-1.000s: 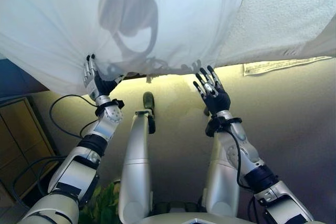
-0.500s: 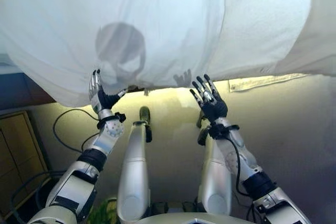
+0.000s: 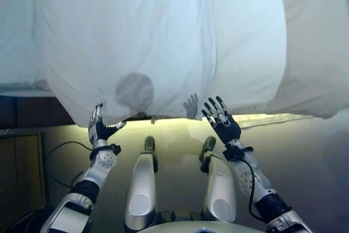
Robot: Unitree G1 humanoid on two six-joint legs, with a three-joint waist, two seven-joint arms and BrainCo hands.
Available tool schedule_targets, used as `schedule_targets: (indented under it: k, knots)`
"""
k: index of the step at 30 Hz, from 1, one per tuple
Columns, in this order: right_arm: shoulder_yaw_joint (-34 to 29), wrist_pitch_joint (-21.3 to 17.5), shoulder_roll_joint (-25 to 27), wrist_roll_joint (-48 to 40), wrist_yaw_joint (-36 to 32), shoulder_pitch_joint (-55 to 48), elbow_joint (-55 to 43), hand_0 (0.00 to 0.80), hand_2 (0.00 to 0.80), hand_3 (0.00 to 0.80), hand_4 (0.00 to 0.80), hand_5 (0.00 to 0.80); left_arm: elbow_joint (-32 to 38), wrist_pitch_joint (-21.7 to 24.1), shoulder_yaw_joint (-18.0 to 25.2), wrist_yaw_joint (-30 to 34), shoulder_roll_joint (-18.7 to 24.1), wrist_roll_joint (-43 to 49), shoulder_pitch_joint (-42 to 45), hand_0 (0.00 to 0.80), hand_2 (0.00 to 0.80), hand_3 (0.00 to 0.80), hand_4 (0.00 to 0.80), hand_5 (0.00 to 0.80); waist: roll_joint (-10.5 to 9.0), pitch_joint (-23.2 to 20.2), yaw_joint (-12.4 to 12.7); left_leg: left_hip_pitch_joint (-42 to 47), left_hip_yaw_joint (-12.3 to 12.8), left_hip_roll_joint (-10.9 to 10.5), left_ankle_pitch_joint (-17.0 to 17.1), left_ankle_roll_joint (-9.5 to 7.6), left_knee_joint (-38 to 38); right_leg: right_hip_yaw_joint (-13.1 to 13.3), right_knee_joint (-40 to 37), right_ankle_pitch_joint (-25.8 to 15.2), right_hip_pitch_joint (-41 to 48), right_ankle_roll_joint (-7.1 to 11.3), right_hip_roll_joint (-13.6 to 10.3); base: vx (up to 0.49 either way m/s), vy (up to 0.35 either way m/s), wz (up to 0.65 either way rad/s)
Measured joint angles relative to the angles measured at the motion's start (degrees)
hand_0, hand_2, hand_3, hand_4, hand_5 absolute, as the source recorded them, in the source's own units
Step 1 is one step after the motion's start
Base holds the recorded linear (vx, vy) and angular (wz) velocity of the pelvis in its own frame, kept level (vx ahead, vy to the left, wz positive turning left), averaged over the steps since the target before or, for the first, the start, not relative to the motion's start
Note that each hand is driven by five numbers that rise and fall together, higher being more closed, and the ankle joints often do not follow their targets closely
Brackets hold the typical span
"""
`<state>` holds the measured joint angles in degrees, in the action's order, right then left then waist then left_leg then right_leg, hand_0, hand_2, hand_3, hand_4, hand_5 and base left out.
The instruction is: Make the bed neatly
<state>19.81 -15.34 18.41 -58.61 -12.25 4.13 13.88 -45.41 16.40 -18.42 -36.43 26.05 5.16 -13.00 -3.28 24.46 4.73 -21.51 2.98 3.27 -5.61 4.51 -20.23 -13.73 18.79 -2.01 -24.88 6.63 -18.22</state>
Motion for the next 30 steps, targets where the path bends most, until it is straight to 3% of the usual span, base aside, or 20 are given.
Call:
schedule_targets:
  k: [6, 10, 13, 17, 23, 30]
  knots:
    - [-1.2, 1.7, -1.6, 4.4, 4.8, -3.1, 0.5, 0.000, 0.000, 0.000, 0.000, 0.000, -0.4, 3.2, 3.3, 11.4, -2.4, -8.4, 5.6, 0.000, 0.000, 0.000, 0.000, 0.000, 2.08, -5.9, 2.0, 8.0, 0.0, -0.1, 2.9, 0.56, 8.2, -1.8, -4.2, 0.0, 6.8, 0.35, 0.4, 0.081, -0.042, 0.08]
    - [-1.3, 2.3, -1.8, 10.1, 9.4, -4.1, 5.5, 0.000, 0.000, 0.000, 0.000, 0.000, -0.3, 3.3, 5.4, 20.7, -5.5, -19.1, 10.2, 0.000, 0.000, 0.000, 0.000, 0.000, 3.69, -11.1, 2.7, 12.9, 0.1, 0.4, 4.3, 0.71, 13.6, -3.5, -8.2, -0.2, 11.6, 1.00, 1.5, 0.097, -0.046, 0.08]
    - [-2.6, 2.3, -1.9, 13.7, 12.0, -4.6, 9.3, 0.000, 0.000, 0.000, 0.000, 0.000, 0.1, 1.7, 8.8, 29.0, -8.9, -30.4, 12.1, 0.000, 0.000, 0.000, 0.000, 0.000, 4.62, -13.4, 3.0, 15.8, 0.2, 1.0, 4.9, 0.68, 15.7, -5.0, -10.4, -0.2, 15.1, 1.11, 2.2, 0.064, -0.042, 0.14]
    - [-4.0, 2.3, -2.4, 14.2, 13.3, -4.7, 11.8, 0.000, 0.000, 0.000, 0.000, 0.000, 3.2, -1.0, 11.3, 35.8, -12.2, -38.2, 13.3, 0.000, 0.000, 0.000, 0.000, 0.000, 5.13, -16.6, 4.3, 18.2, 0.1, 1.5, 5.0, 0.48, 17.1, -5.9, -12.1, -0.2, 18.0, 1.22, 3.0, 0.073, -0.032, 0.04]
    - [-5.6, 2.5, -6.4, 14.1, 12.8, -4.7, 12.9, 0.000, 0.000, 0.000, 0.000, 0.000, 4.9, -2.1, 11.5, 43.0, -12.7, -40.0, 14.8, 0.000, 0.000, 0.000, 0.000, 0.000, 5.76, -20.7, 4.4, 20.2, 0.1, 1.5, 4.8, 0.17, 18.2, -6.0, -12.8, 0.0, 20.0, 1.49, 3.1, 0.060, -0.021, 0.01]
    - [-5.6, 4.3, -6.6, 14.1, 12.6, -5.6, 14.5, 0.000, 0.000, 0.000, 0.000, 0.000, 6.6, -4.5, 11.8, 45.7, -12.7, -41.0, 15.9, 0.000, 0.000, 0.000, 0.000, 0.000, 6.00, -21.8, 4.7, 22.8, 0.1, 1.5, 4.8, 0.15, 19.9, -6.0, -13.1, 0.0, 22.5, 1.60, 3.2, 0.050, -0.031, 0.03]
